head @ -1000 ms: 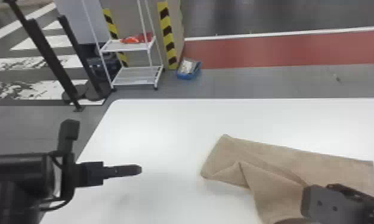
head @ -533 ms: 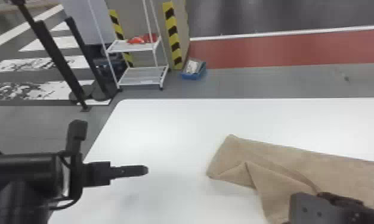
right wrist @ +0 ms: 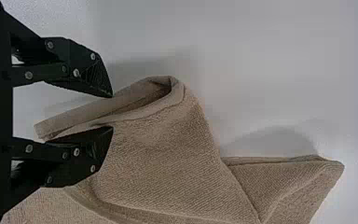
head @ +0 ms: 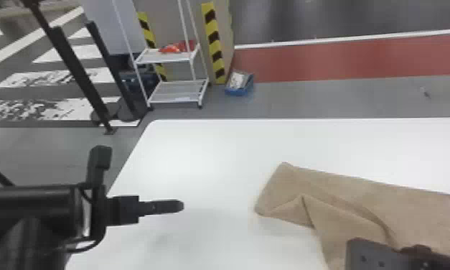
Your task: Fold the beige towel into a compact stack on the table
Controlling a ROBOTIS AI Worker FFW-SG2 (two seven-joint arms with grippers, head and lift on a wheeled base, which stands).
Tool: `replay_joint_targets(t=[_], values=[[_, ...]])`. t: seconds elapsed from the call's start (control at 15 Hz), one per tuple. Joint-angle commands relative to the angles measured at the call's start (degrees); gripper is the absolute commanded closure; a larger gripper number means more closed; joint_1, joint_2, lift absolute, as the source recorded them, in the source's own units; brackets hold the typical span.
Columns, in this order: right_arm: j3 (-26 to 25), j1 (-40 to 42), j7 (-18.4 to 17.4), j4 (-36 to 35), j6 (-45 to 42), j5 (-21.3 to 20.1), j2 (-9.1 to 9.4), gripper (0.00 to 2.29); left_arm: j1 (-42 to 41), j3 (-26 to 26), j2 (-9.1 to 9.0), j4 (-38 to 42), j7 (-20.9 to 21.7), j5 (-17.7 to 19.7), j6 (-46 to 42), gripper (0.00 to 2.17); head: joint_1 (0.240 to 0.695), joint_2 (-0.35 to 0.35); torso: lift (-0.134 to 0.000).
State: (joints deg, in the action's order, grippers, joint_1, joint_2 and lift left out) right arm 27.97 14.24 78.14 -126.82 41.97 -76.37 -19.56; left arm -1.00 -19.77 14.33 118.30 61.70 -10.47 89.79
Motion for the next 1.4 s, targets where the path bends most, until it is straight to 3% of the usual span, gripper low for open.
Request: replay_joint_targets(t=[0.0,0.07,0.2,0.4,0.53,0.73,0.87,1.13,1.33], values=[[0.2,-0.1,0.2,0.2,0.0,0.0,0.05,0.85,-0.1,0.0,-0.01,0.0,0.0,0.0,0.2,0.05,0.695,0.257,-0.124],[0.2,-0.1,0.2,0.3,0.0,-0.1,0.14,0.86,-0.1,0.0,0.08,0.0,0.0,0.0,0.2,0.06,0.695,0.258,-0.124],[0.6,-0.3,0.2,0.5,0.2,-0.4,0.14,1.24,-0.2,-0.1,0.08,0.0,0.0,0.0,0.2,0.07,0.695,0.259,-0.124],[-0.3,-0.5,0.2,-1.1,0.4,0.3,-0.04,1.24,-0.5,-0.7,-0.01,-0.1,0.0,0.3,0.2,0.07,0.695,0.263,-0.124],[-2.6,-1.7,0.2,-3.3,0.0,3.0,-0.04,1.24,-0.5,-0.8,0.08,-0.3,-0.1,0.3,0.2,0.07,0.695,0.264,-0.124],[-9.5,-1.8,-2.3,-4.4,-16.5,11.1,-2.5,1.24,-0.6,-0.8,-0.01,0.1,0.0,0.3,0.2,0.07,0.695,0.258,-0.124],[-12.1,-2.5,-2.2,-3.6,-20.7,11.7,-5.4,1.24,-0.8,-1.1,-0.01,0.1,-0.1,0.3,0.2,0.07,0.695,0.254,-0.124],[-19.9,-4.0,-2.8,-1.8,-29.2,15.4,-5.58,1.24,-1.0,-1.1,-0.27,-0.4,-0.4,0.3,0.2,0.07,0.695,0.211,-0.124],[-21.7,-4.6,-2.8,-0.1,-35.5,16.2,-5.58,1.24,-0.9,-0.5,-0.45,-0.3,-0.6,0.2,0.2,0.07,0.695,0.166,-0.124]])
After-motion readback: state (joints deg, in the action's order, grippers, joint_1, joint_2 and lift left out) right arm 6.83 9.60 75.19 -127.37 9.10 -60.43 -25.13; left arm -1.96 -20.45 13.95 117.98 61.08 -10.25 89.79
